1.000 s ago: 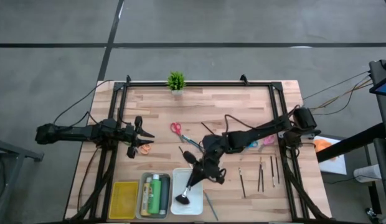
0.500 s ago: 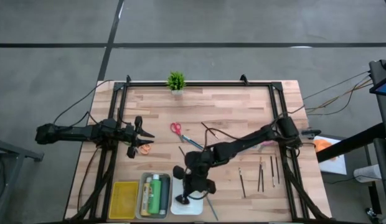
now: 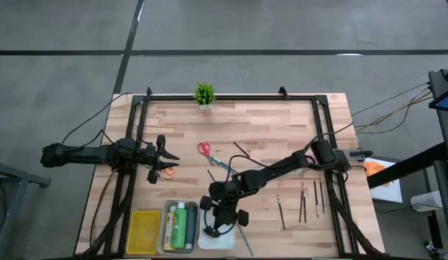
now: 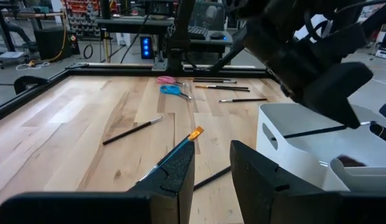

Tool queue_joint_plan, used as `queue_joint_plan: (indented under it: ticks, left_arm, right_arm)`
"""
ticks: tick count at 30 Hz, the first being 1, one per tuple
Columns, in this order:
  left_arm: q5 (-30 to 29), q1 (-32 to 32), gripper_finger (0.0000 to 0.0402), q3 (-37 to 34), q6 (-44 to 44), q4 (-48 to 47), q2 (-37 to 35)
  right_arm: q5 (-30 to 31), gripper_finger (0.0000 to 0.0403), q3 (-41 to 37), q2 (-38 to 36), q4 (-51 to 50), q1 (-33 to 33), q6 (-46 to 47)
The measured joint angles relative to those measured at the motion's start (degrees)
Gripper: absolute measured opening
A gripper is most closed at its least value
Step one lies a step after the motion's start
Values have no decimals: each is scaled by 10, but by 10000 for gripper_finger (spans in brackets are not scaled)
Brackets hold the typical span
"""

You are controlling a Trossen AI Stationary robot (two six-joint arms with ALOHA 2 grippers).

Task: Pick & Place Paint Supplies
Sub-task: Put the black paint brush into the white bin

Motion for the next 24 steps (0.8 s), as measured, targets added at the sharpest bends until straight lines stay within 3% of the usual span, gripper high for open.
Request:
queue_joint_plan:
  ticks: [5,17,24]
  left_arm:
    - [0,0,104,0,0,0,0]
    - [0,0,104,0,0,0,0]
    - [0,0,104,0,0,0,0]
  right_arm:
    - [46,21,-6,0,-6,0,-3]
    - [49,115,-9,0,-13,0,2]
    - [49,124,-9,-1,-12,0,35]
